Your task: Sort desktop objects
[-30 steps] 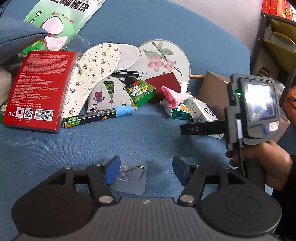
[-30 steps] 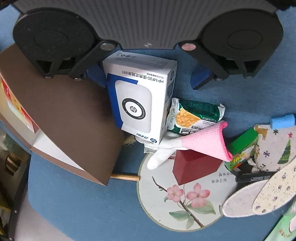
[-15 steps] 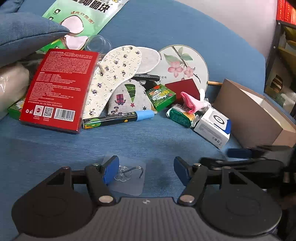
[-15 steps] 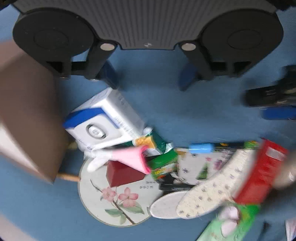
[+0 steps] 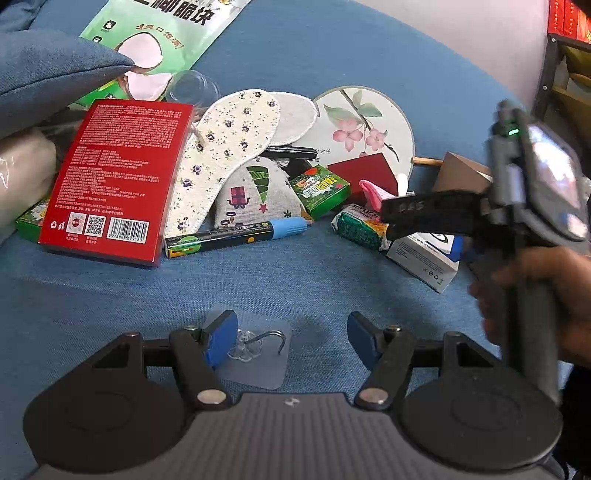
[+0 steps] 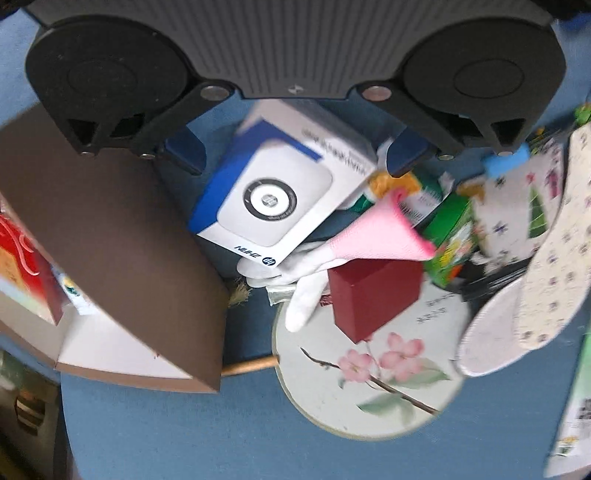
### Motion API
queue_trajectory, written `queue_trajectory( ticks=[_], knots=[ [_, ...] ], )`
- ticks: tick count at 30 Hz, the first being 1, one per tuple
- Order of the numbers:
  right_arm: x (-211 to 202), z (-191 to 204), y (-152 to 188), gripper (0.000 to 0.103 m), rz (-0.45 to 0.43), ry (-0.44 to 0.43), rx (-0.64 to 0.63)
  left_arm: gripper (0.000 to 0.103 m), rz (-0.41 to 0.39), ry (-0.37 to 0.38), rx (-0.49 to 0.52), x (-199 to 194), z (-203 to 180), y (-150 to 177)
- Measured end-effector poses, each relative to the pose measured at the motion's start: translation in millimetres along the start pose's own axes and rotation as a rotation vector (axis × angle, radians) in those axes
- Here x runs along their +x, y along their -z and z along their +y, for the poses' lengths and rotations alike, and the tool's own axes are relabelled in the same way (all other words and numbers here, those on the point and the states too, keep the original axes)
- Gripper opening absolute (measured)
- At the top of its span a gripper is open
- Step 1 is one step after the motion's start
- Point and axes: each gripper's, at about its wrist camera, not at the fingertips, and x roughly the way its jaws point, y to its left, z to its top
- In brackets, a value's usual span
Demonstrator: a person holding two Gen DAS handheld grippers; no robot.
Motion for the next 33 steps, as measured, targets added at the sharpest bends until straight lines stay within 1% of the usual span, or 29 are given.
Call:
queue_trajectory(
  ticks=[1, 2, 3, 4, 5, 7, 9, 14, 15, 16, 17, 20, 21, 22, 24, 26, 27, 28, 30, 33],
  knots=[
    [5.8, 1.6, -0.3, 0.101, 0.0, 0.028, -0.003, 0.069, 0.0, 0.0, -0.001, 0.1, 0.0, 0.1],
    [9.7, -0.4, 1.2, 0.099, 0.001, 0.038, 0.004, 0.069, 0.0, -0.004, -0.002, -0.1, -0.9, 0.1],
    [10.9, -5.4, 2.7, 0.093, 0.009, 0.011, 0.026, 0.069, 0.0, -0.004, -0.002, 0.1, -0.7, 0.0],
    [10.5, -13.6, 4.0, 0.086, 0.018, -0.041, 0.06, 0.069, 0.001, -0.004, -0.002, 0.3, -0.7, 0.1],
    [8.4, -22.6, 6.5, 0.083, 0.023, -0.092, 0.082, 0.069, 0.001, -0.006, 0.001, 0.3, -1.2, 0.1],
    [-2.7, -29.4, 12.6, 0.08, 0.006, -0.106, 0.042, 0.069, 0.003, -0.012, 0.017, 0.3, -3.2, 0.6],
    [-9.3, -44.9, 25.1, 0.08, -0.007, -0.122, 0.011, 0.068, 0.003, -0.019, 0.033, -0.1, -5.5, 1.2],
    [-27.0, -104.6, 62.4, 0.081, 0.036, -0.196, 0.01, 0.065, 0.005, -0.025, 0.06, -0.4, -7.4, 1.6],
    [-29.6, -113.5, 68.3, 0.081, 0.042, -0.206, 0.008, 0.063, 0.005, -0.026, 0.064, -0.8, -7.6, 1.9],
    [-34.5, -120.8, 73.8, 0.081, 0.043, -0.216, -0.004, 0.056, 0.003, -0.03, 0.067, -1.2, -7.7, 2.2],
    [-39.6, -125.7, 78.7, 0.081, 0.048, -0.216, -0.019, 0.053, 0.002, -0.031, 0.069, -1.1, -7.8, 2.4],
    [-47.3, -126.3, 81.5, 0.082, 0.058, -0.203, -0.066, 0.052, -0.003, -0.033, 0.066, -0.8, -7.3, 2.7],
    [-48.0, -124.6, 79.8, 0.082, 0.054, -0.196, -0.077, 0.052, -0.005, -0.033, 0.069, -0.7, -7.6, 3.0],
    [-47.9, -122.3, 76.6, 0.083, 0.048, -0.189, -0.086, 0.054, -0.006, -0.033, 0.072, -0.3, -8.0, 3.2],
    [-46.8, -118.2, 69.7, 0.086, 0.032, -0.169, -0.092, 0.054, -0.006, -0.027, 0.076, -0.6, -8.7, 3.2],
    [-48.1, -117.8, 64.0, 0.086, 0.015, -0.166, -0.077, 0.042, -0.006, -0.018, 0.072, -1.2, -7.8, 2.9],
    [-48.5, -117.6, 61.6, 0.086, 0.013, -0.171, -0.07, 0.028, -0.003, -0.01, 0.066, -1.2, -6.7, 2.4],
    [-48.9, -117.4, 60.0, 0.086, 0.011, -0.173, -0.067, 0.024, 0.001, -0.002, 0.057, -1.1, -5.4, 2.0],
    [-46.8, -115.1, 56.6, 0.086, 0.008, -0.17, -0.072, 0.024, 0.001, 0.001, 0.052, -1.6, -4.8, 1.9],
    [-39.3, -109.8, 53.4, 0.086, 0.01, -0.144, -0.094, 0.024, -0.001, -0.006, 0.073, -1.9, -5.9, 2.1]
  ],
)
